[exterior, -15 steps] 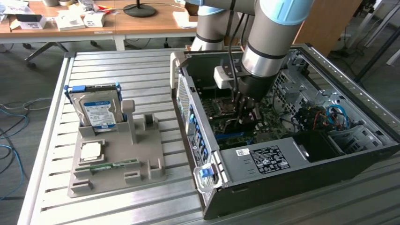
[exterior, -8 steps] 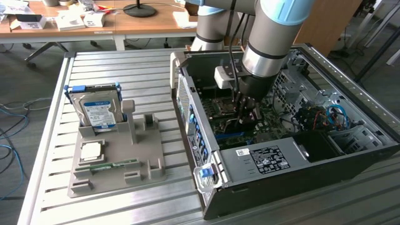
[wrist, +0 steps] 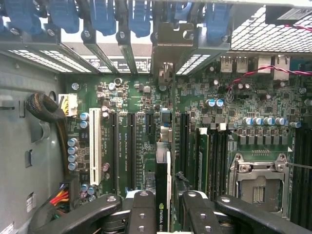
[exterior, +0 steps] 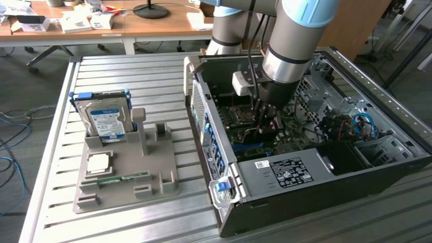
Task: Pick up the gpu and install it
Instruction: 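Insert the gpu into the slot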
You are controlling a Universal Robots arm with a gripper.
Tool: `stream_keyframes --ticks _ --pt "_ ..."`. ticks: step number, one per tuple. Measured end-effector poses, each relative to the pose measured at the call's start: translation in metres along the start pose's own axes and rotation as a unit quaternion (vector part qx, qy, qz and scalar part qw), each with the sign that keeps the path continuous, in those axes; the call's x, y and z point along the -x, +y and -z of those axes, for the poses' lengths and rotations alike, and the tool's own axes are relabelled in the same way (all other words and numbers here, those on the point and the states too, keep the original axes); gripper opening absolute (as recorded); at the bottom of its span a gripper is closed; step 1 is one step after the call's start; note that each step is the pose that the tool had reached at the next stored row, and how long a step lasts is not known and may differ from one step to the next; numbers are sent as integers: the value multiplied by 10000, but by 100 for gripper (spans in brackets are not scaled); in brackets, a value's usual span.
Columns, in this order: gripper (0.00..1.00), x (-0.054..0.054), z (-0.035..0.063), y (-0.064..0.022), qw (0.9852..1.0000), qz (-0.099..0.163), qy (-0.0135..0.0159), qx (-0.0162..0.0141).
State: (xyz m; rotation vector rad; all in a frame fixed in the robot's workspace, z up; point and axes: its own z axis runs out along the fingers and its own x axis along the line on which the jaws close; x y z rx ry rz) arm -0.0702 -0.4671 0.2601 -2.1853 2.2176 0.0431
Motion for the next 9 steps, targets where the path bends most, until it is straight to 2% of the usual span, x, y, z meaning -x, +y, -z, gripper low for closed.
stream_keyframes --ticks 9 --pt "26 0 0 -32 10000 0 -2 0"
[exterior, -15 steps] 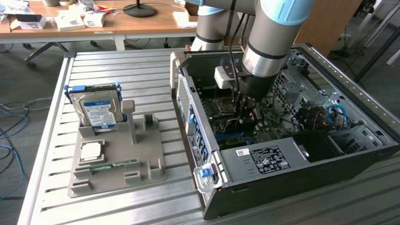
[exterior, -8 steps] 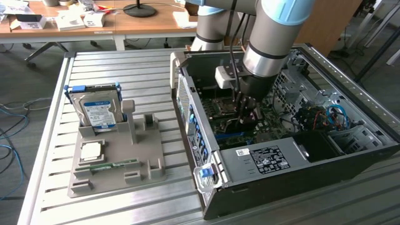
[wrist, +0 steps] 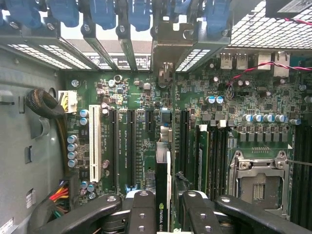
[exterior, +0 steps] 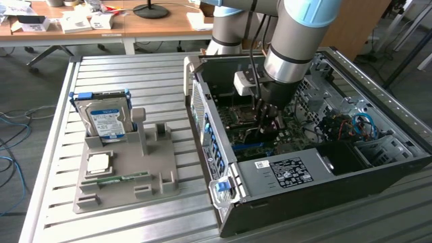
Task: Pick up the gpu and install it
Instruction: 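Insert the gpu into the slot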
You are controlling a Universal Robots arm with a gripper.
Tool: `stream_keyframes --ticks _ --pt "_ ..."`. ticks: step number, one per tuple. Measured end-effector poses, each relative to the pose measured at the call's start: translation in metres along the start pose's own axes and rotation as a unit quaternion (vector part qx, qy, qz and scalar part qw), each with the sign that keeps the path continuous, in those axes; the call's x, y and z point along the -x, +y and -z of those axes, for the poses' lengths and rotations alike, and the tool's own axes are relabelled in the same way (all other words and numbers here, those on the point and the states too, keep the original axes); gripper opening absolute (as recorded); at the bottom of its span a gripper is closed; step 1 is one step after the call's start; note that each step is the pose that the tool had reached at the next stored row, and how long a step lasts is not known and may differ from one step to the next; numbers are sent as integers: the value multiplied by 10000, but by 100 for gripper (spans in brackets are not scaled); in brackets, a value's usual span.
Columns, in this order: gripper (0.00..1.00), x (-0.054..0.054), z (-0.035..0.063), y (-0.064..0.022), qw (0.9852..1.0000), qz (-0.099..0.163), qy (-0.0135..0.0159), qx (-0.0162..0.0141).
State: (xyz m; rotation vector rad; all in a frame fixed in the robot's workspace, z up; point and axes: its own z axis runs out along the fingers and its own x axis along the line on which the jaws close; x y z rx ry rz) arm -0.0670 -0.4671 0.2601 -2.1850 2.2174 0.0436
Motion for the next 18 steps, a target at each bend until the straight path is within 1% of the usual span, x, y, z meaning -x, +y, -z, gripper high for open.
stream_keyframes --ticks 18 --pt "26 0 2 0 10000 -75 2 -3"
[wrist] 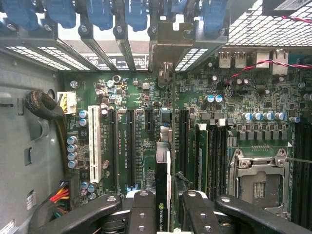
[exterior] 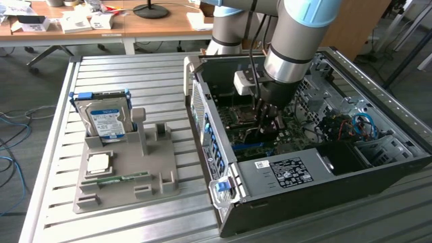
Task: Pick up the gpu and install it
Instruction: 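Insert the gpu into the slot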
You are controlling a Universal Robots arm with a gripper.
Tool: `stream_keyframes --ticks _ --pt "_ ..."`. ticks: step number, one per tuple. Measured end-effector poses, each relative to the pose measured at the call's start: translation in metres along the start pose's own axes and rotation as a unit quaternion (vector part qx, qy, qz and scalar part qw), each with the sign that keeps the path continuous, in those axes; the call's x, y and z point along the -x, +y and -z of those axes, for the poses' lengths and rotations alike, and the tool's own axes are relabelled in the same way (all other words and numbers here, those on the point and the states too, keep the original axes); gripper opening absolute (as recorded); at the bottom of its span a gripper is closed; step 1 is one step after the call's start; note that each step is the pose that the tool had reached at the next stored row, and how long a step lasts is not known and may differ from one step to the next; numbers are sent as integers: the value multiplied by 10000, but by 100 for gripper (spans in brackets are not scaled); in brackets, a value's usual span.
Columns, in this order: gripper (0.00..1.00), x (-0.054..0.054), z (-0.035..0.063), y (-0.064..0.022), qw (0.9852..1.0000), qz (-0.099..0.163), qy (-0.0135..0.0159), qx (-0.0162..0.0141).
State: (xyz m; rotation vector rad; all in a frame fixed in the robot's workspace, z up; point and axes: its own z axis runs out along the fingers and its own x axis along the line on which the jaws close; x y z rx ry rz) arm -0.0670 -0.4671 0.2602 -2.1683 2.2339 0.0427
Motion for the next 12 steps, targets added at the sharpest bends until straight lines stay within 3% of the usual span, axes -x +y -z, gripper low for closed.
stream_keyframes --ticks 12 --pt "26 0 23 -1 10000 -20 3 0"
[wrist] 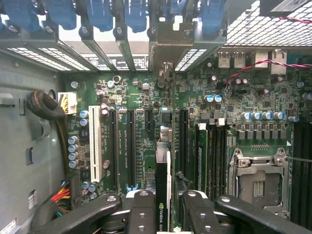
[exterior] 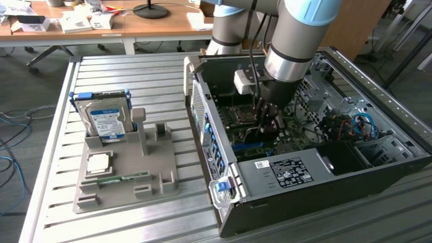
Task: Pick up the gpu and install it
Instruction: 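Insert the gpu into the slot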
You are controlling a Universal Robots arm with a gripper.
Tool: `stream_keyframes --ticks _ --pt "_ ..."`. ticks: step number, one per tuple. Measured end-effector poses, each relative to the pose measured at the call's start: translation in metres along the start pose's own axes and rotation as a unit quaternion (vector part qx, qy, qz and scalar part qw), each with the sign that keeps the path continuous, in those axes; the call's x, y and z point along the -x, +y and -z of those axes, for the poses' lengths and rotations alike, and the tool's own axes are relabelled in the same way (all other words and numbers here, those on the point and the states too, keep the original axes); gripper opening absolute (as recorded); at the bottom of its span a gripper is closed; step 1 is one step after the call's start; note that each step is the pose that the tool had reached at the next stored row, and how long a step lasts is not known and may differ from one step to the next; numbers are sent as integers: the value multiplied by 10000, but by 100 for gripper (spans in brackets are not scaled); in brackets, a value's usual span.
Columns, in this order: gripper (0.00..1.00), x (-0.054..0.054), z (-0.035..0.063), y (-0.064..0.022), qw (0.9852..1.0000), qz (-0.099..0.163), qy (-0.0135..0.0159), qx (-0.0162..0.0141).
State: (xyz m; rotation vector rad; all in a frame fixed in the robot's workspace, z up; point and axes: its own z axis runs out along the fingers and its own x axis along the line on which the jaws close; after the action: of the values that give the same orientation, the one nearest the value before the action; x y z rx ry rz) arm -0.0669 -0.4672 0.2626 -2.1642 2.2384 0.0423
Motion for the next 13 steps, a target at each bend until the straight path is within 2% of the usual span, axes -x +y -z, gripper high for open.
stream_keyframes --ticks 5,10,13 --pt "26 1 8 0 10000 0 -4 -1" --pt "26 -5 11 0 10000 0 23 -1" --pt "26 -4 10 -1 10000 0 24 -2"
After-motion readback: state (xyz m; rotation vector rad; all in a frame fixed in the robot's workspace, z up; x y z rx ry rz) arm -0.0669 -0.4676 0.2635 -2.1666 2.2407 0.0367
